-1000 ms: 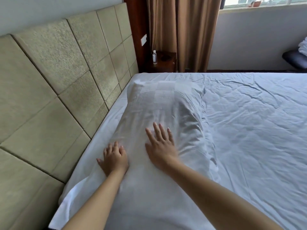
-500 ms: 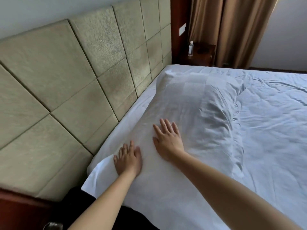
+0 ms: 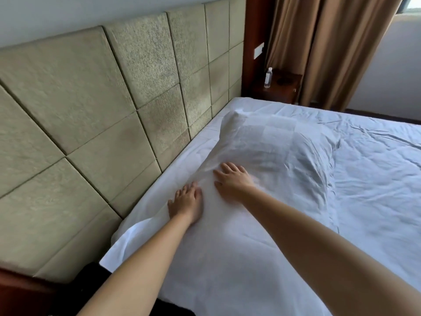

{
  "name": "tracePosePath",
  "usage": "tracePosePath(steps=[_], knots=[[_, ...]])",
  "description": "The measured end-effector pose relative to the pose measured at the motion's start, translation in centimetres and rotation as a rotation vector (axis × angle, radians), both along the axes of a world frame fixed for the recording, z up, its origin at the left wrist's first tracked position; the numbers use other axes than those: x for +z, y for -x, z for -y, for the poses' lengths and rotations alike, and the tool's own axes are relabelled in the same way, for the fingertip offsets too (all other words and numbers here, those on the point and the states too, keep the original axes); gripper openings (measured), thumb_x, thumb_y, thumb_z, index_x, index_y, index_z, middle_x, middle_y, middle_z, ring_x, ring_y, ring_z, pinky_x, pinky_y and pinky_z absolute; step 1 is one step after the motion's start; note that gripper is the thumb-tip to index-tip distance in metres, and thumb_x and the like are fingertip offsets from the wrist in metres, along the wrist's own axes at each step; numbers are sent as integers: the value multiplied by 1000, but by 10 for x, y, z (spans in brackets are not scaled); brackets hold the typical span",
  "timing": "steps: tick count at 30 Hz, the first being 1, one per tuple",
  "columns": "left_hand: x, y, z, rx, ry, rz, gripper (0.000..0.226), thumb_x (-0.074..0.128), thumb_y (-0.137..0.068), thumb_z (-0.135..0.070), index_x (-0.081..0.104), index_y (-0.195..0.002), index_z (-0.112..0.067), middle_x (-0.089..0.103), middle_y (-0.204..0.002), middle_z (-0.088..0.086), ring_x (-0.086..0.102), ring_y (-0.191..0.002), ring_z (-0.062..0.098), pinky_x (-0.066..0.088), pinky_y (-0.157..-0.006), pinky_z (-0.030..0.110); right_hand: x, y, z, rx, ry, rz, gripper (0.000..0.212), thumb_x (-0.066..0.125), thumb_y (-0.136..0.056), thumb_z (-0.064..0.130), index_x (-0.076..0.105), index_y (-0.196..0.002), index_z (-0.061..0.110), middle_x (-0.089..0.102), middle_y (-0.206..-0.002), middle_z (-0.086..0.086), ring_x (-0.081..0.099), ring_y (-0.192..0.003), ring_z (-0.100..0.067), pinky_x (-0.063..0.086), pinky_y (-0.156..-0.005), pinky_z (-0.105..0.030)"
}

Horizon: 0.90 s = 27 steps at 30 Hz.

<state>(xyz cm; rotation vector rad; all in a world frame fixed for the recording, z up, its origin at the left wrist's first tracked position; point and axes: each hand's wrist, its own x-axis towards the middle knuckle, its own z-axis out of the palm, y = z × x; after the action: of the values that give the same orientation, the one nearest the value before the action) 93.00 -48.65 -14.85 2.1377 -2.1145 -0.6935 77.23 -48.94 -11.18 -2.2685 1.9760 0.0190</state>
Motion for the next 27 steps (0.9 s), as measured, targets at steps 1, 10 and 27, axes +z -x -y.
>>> tracePosePath(steps=[1, 10, 27], knots=[[-2, -4, 9, 36, -7, -19, 53, 11, -100, -46, 22, -149, -32, 25, -156, -1, 26, -141, 23, 21, -113, 46, -1, -7, 13, 28, -28, -13, 52, 28, -100, 43, 26, -149, 26, 17, -159, -5, 10, -146, -21, 9, -117, -37], [-61, -32, 66, 377, -265, -182, 53, 13, -99, -45, 26, -147, -27, 30, -153, 5, 32, -137, 28, 21, -113, 49, -57, -57, 124, 237, -218, -242, 50, 20, -99, 46, 43, -138, 26, 39, -147, -5, 25, -140, -21, 11, -115, -38], [-185, -33, 152, 550, -414, -98, 62, 14, -95, -60, -10, -149, -41, -2, -161, 3, 7, -146, 29, 1, -110, 67, -174, -46, 269, 190, -584, -453, 64, 39, -94, 30, 13, -152, 28, 9, -160, -1, 5, -148, -19, 4, -119, -43]])
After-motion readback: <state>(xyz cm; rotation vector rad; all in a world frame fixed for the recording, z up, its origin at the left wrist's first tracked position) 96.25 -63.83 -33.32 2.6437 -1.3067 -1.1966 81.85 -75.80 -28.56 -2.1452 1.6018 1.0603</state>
